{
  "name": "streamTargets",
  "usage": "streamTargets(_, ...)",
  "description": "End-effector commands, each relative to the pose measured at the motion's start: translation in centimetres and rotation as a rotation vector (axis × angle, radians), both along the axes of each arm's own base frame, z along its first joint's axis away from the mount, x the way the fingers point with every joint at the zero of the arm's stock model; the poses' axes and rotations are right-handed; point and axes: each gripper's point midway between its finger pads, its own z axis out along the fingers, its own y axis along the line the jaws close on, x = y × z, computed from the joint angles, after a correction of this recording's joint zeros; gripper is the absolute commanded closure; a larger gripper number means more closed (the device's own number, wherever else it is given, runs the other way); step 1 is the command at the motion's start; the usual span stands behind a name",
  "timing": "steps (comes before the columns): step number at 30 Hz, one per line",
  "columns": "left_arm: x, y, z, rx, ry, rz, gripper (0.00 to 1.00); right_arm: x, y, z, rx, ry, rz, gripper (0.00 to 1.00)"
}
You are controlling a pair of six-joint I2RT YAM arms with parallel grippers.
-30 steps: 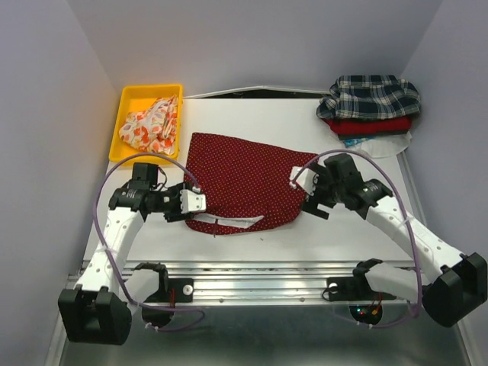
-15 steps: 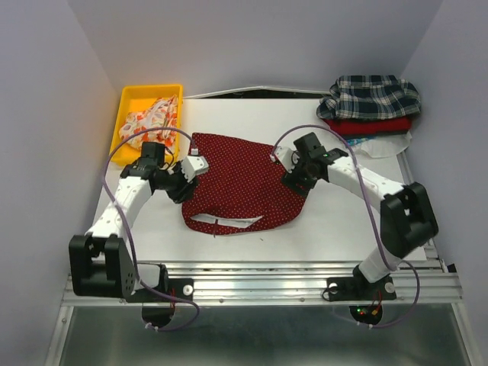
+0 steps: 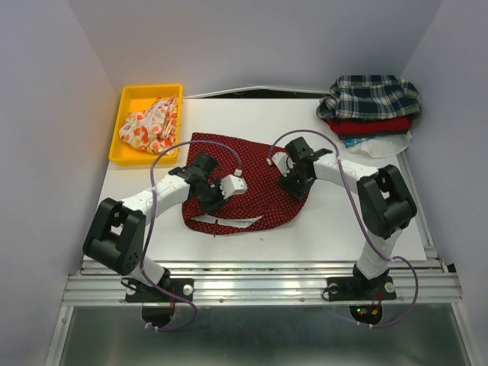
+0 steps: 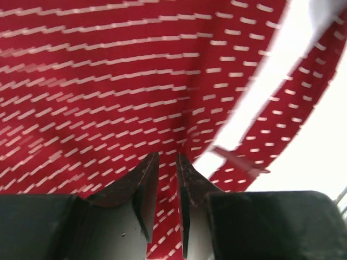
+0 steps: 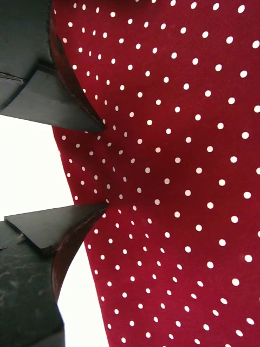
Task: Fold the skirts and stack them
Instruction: Flatten the skirt out
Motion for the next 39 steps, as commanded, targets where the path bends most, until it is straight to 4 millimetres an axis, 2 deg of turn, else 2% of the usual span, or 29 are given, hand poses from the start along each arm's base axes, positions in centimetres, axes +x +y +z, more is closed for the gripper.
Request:
streamTargets(1, -3.7, 1.1, -2.7, 0.123, 0.07, -0.127, 0.71, -0.3, -0.4, -1.0, -0.033, 0.022, -0.026, 0.39)
streamTargets(2, -4.7, 1.3, -3.2, 0.131, 0.092, -0.155, 0.72, -0.6, -0.6, -1.2, -0.042, 0.037, -0.025, 0.39)
streamTargets(5, -6.4, 1.3, -2.6, 0.129, 0.084, -0.258, 0.72, -0.9, -0.6, -1.4, -0.048, 0.061, -0.023, 0.4)
streamTargets(6, -7.5, 1.4, -1.8, 0.112, 0.093, -0.291, 0.72, -1.1, -0.5, -1.3, -0.042, 0.072, -0.021, 0.41)
streamTargets(7, -7.3, 1.3, -1.2, 0.106, 0.057, -0.319, 0.73, -1.2, -0.4, -1.1, -0.034, 0.073, -0.023, 0.41)
streamTargets(10, -9.8, 1.6, 1.0, 0.061, 0.028, -0.464, 0.74, -1.2, 0.1, -0.3, -0.006, 0.074, -0.022, 0.41)
streamTargets(13, -10.4, 2.0, 2.7, 0.063, -0.065, -0.549, 0.75, -1.2, 0.2, -0.1, -0.001, 0.077, -0.026, 0.41)
streamTargets(16, -8.0, 0.5, 5.1, 0.008, -0.178, -0.45, 0.73, -1.0, 0.5, 0.4, 0.015, 0.067, -0.038, 0.42)
streamTargets(17, -7.0, -0.5, 6.2, -0.039, -0.172, -0.335, 0.72, -1.0, 0.9, 0.8, 0.038, 0.065, -0.047, 0.42)
streamTargets(19, -4.8, -2.3, 7.8, -0.106, -0.204, -0.22, 0.71, -1.0, 1.2, 1.4, 0.06, 0.066, -0.056, 0.42)
streamTargets(20, -2.9, -3.9, 9.8, -0.162, -0.262, -0.183, 0.7, -0.9, 1.4, 1.7, 0.07, 0.061, -0.07, 0.43)
streamTargets(21, -2.8, -5.4, 9.4, -0.187, -0.211, -0.127, 0.68, -0.7, 1.3, 1.8, 0.067, 0.054, -0.077, 0.43)
streamTargets(22, -1.7, -6.0, 9.8, -0.204, -0.218, -0.084, 0.66, -0.4, 1.0, 2.0, 0.071, 0.048, -0.092, 0.44)
streamTargets(23, -0.6, -7.9, 10.9, -0.227, -0.267, -0.071, 0.66, 0.1, 0.8, 2.3, 0.081, 0.041, -0.121, 0.45)
streamTargets(24, -0.2, -8.8, 10.8, -0.23, -0.264, -0.052, 0.65, 0.6, 0.6, 2.7, 0.09, 0.031, -0.14, 0.46)
streamTargets(26, 0.4, -11.5, 8.6, -0.199, -0.21, -0.042, 0.65, 2.5, 0.3, 4.2, 0.147, 0.009, -0.189, 0.46)
streamTargets(27, 0.5, -12.2, 9.4, -0.211, -0.228, -0.038, 0.65, 3.2, 0.0, 4.7, 0.157, -0.005, -0.207, 0.46)
streamTargets(28, 0.4, -13.4, 7.7, -0.18, -0.208, -0.042, 0.65, 3.9, -0.1, 5.1, 0.172, -0.014, -0.218, 0.46)
streamTargets(30, 0.5, -14.8, 6.9, -0.159, -0.21, -0.047, 0.65, 5.8, -0.9, 6.2, 0.195, -0.048, -0.25, 0.47)
streamTargets(31, 0.5, -15.3, 5.0, -0.121, -0.188, -0.048, 0.65, 6.3, -1.2, 5.7, 0.192, -0.041, -0.26, 0.46)
streamTargets(33, 0.3, -16.6, 2.7, -0.062, -0.166, -0.052, 0.65, 7.5, -1.8, 5.9, 0.193, -0.059, -0.266, 0.47)
streamTargets(36, -0.3, -17.6, 0.4, -0.005, -0.152, -0.06, 0.65, 8.7, -1.8, 4.8, 0.173, -0.063, -0.267, 0.47)
streamTargets(39, -1.0, -18.1, -0.5, 0.013, -0.144, -0.082, 0.67, 9.3, -2.0, 3.4, 0.167, -0.047, -0.281, 0.47)
